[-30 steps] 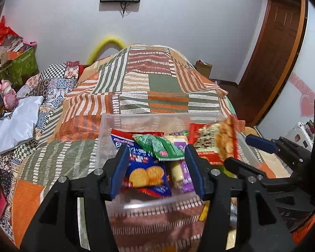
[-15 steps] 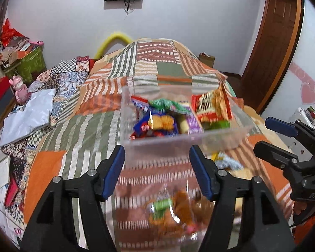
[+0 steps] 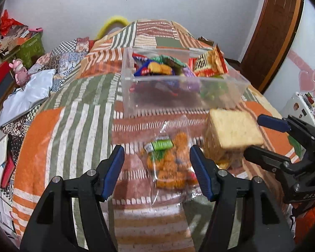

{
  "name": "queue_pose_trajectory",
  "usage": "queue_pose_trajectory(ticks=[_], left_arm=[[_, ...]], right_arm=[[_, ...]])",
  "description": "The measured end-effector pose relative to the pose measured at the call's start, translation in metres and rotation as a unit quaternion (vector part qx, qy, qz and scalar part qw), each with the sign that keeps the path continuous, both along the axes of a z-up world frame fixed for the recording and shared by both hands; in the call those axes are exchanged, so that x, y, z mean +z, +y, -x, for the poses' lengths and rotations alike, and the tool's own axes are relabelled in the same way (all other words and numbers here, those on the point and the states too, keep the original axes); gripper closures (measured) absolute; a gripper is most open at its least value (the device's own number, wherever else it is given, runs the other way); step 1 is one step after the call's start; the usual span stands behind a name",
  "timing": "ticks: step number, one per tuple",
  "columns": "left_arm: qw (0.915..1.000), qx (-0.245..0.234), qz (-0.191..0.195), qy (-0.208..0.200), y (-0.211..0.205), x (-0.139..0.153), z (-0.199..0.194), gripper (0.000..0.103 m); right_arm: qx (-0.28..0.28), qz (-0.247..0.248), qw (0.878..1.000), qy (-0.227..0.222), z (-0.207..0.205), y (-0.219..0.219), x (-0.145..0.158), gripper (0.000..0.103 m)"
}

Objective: Organize snacks
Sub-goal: 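Grasp the orange fried-snack bag with left tool while right tool grasps cracker block, then lift both snacks into the clear box and open both tools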

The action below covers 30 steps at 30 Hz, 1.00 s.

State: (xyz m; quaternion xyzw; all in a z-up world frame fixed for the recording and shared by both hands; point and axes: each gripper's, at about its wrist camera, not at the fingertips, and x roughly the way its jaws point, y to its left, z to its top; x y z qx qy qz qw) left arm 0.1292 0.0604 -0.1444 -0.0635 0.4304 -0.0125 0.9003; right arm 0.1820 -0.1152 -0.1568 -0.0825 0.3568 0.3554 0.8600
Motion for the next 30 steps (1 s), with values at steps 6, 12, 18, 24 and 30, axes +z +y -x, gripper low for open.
queue_pose_trajectory(ticks=[6, 12, 18, 24, 30], left_arm=[[0.9997, -0.007, 0.017, 0.017, -0.004, -0.014, -0.004, 0.039], [0.9991, -0.013, 0.03, 0.027, -0.007, -0.024, -0.013, 0.039], [0.9989, -0.014, 0.036, 0.025, -0.01, -0.027, -0.021, 0.037], [0.9993, -0.013, 0.026, 0.023, -0.015, -0.031, -0.027, 0.035], [0.9991, -0.006, 0.029, 0.03, -0.012, -0.04, -0.031, 0.035]], right_arm=[[0.007, 0.003, 1.0, 0.012, -0.01, 0.006, -0.009, 0.022], [0.012, -0.004, 1.0, 0.028, -0.019, 0.013, -0.017, 0.022], [0.018, -0.004, 0.999, 0.025, -0.022, 0.02, -0.02, 0.032], [0.009, -0.011, 1.0, 0.019, -0.021, 0.015, -0.018, 0.041], [-0.005, -0.024, 1.0, 0.011, -0.018, 0.003, -0.011, 0.048]])
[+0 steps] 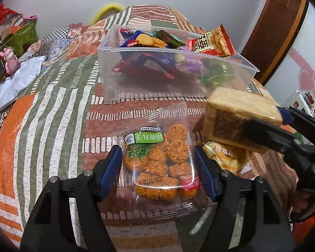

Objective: Organize snacks
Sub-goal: 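Lift both snacks into the clear box and open both tools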

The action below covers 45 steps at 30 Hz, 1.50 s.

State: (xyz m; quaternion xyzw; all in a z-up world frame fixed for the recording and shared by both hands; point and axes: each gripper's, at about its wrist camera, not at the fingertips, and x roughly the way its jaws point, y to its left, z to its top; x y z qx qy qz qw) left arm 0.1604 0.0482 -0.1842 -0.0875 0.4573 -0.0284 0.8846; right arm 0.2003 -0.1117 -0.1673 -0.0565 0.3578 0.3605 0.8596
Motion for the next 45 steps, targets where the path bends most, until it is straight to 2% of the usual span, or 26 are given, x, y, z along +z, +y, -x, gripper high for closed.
queue_pose_trajectory(ticks=[5, 12, 23, 35, 45], left_arm=[[0.9999, -0.007, -0.01, -0.009, -0.003, 0.001, 0.005, 0.044], [0.9997, 0.001, -0.014, -0.018, -0.001, 0.009, 0.013, 0.045], [0.9965, 0.019, -0.001, -0.081, 0.015, 0.058, 0.023, 0.045], [0.9917, 0.022, -0.001, -0.126, 0.021, 0.103, -0.014, 0.045], [0.9911, 0.015, -0.004, -0.132, 0.023, 0.11, -0.06, 0.045]], right_arm=[[-0.009, -0.009, 1.0, -0.005, 0.002, -0.007, 0.004, 0.049], [-0.018, -0.02, 0.999, -0.019, 0.008, -0.016, 0.013, 0.05], [-0.041, -0.038, 0.997, -0.05, 0.007, -0.029, 0.035, 0.05], [-0.084, -0.06, 0.991, -0.087, -0.017, -0.043, 0.066, 0.05], [-0.075, -0.055, 0.99, -0.106, -0.048, -0.017, 0.077, 0.05]])
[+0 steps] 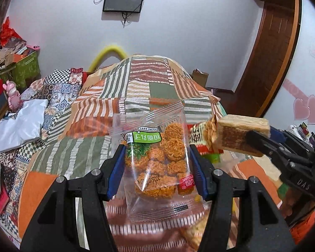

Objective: Organize snacks
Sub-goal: 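Lift both snacks into the clear box and open both tools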

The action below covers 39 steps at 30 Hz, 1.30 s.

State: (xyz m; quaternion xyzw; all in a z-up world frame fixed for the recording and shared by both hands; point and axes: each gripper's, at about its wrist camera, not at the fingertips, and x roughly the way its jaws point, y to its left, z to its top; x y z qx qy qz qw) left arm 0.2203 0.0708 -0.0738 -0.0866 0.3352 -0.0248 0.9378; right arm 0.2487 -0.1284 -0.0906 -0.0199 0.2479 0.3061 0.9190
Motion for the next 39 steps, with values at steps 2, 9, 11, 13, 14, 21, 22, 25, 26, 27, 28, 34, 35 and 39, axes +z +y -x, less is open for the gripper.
queue_pose_trajectory(ticks=[2, 9, 11, 13, 14, 21, 22, 25, 26, 27, 28, 34, 35, 39], left_arm=[[1.0, 0.0, -0.005, 0.001, 0.0, -0.002, -0.011, 0.045], [0.9998, 0.0, -0.01, 0.018, 0.003, -0.019, -0.048, 0.045], [0.9996, 0.002, -0.01, 0.025, 0.005, -0.026, -0.057, 0.045], [0.9995, 0.001, -0.008, 0.032, 0.006, -0.033, -0.064, 0.045], [0.9993, 0.002, -0.009, 0.035, 0.007, -0.037, -0.068, 0.045], [0.9991, 0.0, -0.027, 0.034, 0.003, -0.044, -0.076, 0.044], [0.999, 0.0, -0.027, 0.037, 0.003, -0.045, -0.077, 0.044], [0.9986, 0.001, -0.023, 0.047, 0.003, -0.047, -0.078, 0.043], [0.9986, 0.002, -0.022, 0.049, 0.003, -0.048, -0.078, 0.042], [0.9985, 0.003, -0.024, 0.05, 0.003, -0.047, -0.077, 0.04], [0.9985, 0.003, -0.024, 0.05, 0.003, -0.047, -0.077, 0.038], [0.9987, 0.0, -0.025, 0.044, 0.001, -0.039, -0.065, 0.034], [0.9988, 0.0, -0.024, 0.043, 0.001, -0.037, -0.061, 0.034], [0.999, 0.0, -0.022, 0.04, 0.001, -0.029, -0.05, 0.033]], right_arm=[[0.004, 0.005, 1.0, -0.004, -0.008, 0.009, 0.0, 0.05], [0.013, 0.023, 1.0, 0.004, -0.037, 0.034, -0.011, 0.05], [0.013, 0.03, 0.999, 0.009, -0.043, 0.039, -0.018, 0.05], [0.014, 0.034, 0.999, 0.016, -0.047, 0.043, -0.024, 0.05], [0.015, 0.036, 0.999, 0.02, -0.049, 0.044, -0.027, 0.05], [0.019, 0.044, 0.998, 0.045, -0.061, 0.049, -0.042, 0.05], [0.02, 0.042, 0.998, 0.051, -0.062, 0.048, -0.043, 0.05], [0.019, 0.046, 0.997, 0.06, -0.063, 0.046, -0.044, 0.05], [0.019, 0.05, 0.997, 0.064, -0.062, 0.046, -0.044, 0.049], [0.018, 0.054, 0.996, 0.066, -0.063, 0.046, -0.044, 0.049], [0.017, 0.057, 0.996, 0.067, -0.063, 0.047, -0.045, 0.049], [0.012, 0.077, 0.995, 0.056, -0.054, 0.045, -0.041, 0.039], [0.012, 0.076, 0.996, 0.051, -0.052, 0.043, -0.038, 0.036], [0.01, 0.075, 0.996, 0.038, -0.041, 0.035, -0.028, 0.035]])
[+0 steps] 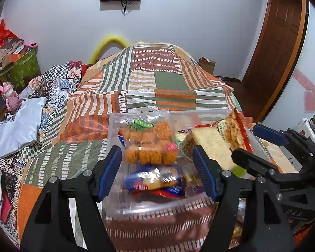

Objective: Organize snacks
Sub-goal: 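Lift both snacks into the clear box and open both tools, then grasp the puffed-snack bag with left tool while right tool grasps wafer packet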

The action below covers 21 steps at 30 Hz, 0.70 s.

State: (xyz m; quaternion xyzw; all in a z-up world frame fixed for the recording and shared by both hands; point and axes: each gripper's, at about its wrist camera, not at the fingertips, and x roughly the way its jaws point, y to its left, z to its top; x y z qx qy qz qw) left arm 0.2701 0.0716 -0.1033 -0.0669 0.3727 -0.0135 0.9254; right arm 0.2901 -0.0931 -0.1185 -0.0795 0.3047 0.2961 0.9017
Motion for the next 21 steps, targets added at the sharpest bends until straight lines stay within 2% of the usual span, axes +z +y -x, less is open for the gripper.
queue_pose_trajectory(ticks=[6, 11, 21], left_arm=[[1.0, -0.003, -0.001, -0.005, -0.002, 0.01, 0.025, 0.03], [0.9999, -0.012, -0.008, -0.002, -0.009, 0.01, 0.049, 0.026], [0.9986, -0.035, -0.019, 0.033, -0.025, -0.021, 0.082, 0.023]], right_arm=[[-0.003, -0.006, 1.0, -0.002, 0.015, -0.018, 0.005, 0.034], [-0.007, 0.001, 1.0, 0.009, 0.029, -0.031, -0.002, 0.033], [0.007, 0.03, 0.996, 0.086, 0.038, -0.037, -0.054, 0.033]])
